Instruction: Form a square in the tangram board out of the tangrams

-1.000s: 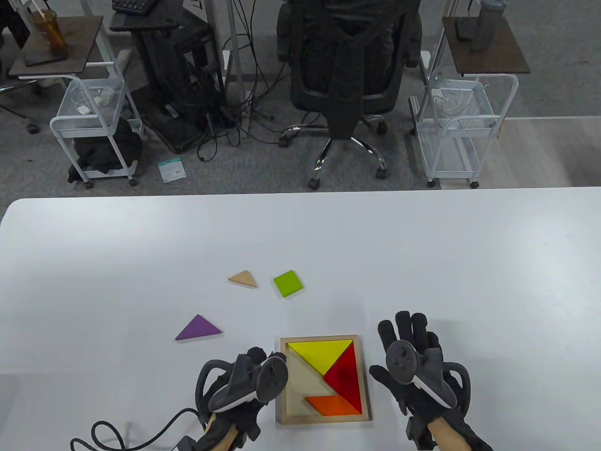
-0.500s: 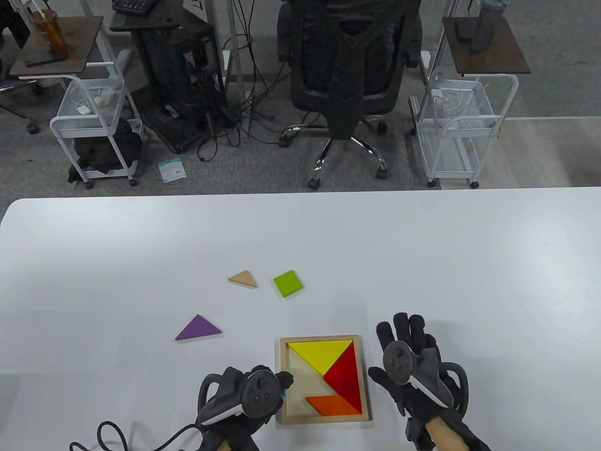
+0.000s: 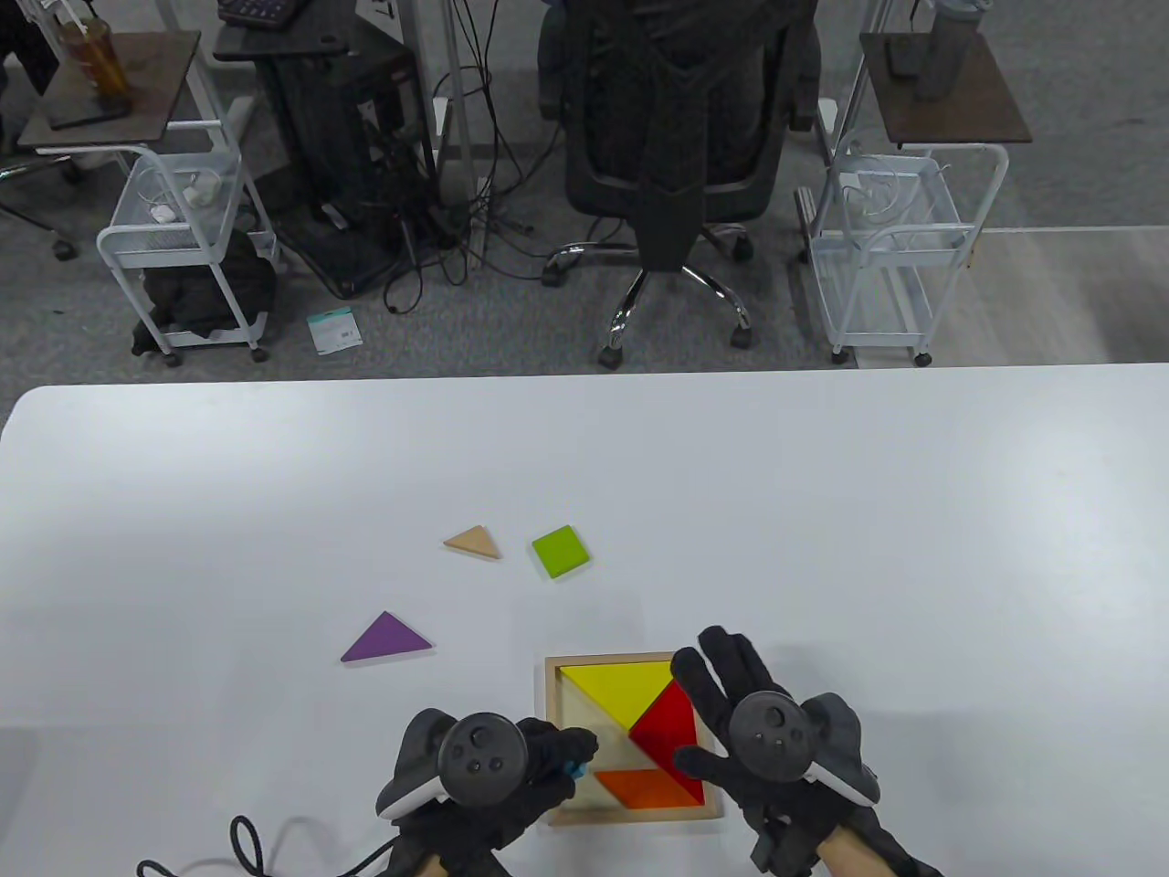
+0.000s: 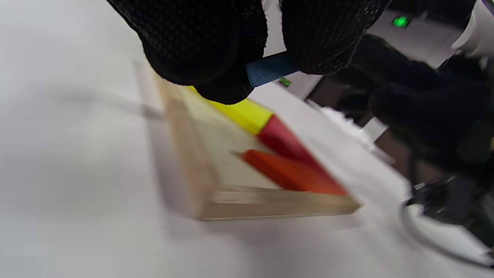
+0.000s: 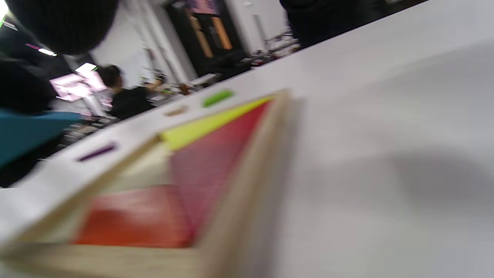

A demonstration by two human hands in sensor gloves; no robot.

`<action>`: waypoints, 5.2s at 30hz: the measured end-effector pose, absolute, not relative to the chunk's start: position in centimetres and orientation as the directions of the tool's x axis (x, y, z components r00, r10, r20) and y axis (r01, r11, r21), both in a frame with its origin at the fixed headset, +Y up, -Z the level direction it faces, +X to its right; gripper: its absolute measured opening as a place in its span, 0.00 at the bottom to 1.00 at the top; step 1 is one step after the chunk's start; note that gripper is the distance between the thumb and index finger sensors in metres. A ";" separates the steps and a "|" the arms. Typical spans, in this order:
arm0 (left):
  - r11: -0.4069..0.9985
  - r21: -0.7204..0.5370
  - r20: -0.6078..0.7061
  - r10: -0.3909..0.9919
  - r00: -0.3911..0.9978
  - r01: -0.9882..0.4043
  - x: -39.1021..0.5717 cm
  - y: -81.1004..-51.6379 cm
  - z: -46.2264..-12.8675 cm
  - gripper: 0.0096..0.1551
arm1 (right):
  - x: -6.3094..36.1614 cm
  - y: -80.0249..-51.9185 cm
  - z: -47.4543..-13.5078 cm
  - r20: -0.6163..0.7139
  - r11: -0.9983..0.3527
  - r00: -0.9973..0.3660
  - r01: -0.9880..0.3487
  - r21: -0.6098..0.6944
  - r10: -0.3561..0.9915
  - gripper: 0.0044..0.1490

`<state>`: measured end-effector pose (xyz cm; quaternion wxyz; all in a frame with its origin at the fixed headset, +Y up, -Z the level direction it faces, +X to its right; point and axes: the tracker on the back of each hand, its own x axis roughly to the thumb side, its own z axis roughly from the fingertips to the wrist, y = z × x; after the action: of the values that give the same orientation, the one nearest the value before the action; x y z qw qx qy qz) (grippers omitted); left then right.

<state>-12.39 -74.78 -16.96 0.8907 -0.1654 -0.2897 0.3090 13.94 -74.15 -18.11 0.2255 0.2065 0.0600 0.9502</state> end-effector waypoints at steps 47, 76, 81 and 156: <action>0.971 -0.001 0.589 0.194 0.784 -0.239 -7.1 -72.9 -13.9 0.36 | 12.6 -74.8 -17.6 0.183 -0.624 -0.601 -0.707 0.333 0.778 0.40; 0.972 -0.229 0.565 0.093 0.820 0.047 -3.6 -76.9 -18.3 0.31 | 22.6 -74.4 -20.5 -0.184 -0.862 -0.851 -0.506 0.033 0.492 0.55; 0.971 -0.240 0.555 0.120 0.823 0.020 -3.4 -77.0 -18.5 0.31 | 22.6 -74.4 -20.6 -0.184 -0.861 -0.851 -0.507 0.039 0.492 0.55; 0.798 -0.603 0.005 0.029 1.000 -0.021 -25.2 -78.4 -31.2 0.39 | 21.6 -75.7 -20.9 -0.192 -0.912 -0.917 -0.380 0.155 0.349 0.58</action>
<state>-25.20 -78.44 -31.24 0.9481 -0.3176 -0.0069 0.0132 21.61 -75.67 -20.91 0.1870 -0.0802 0.0951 0.9744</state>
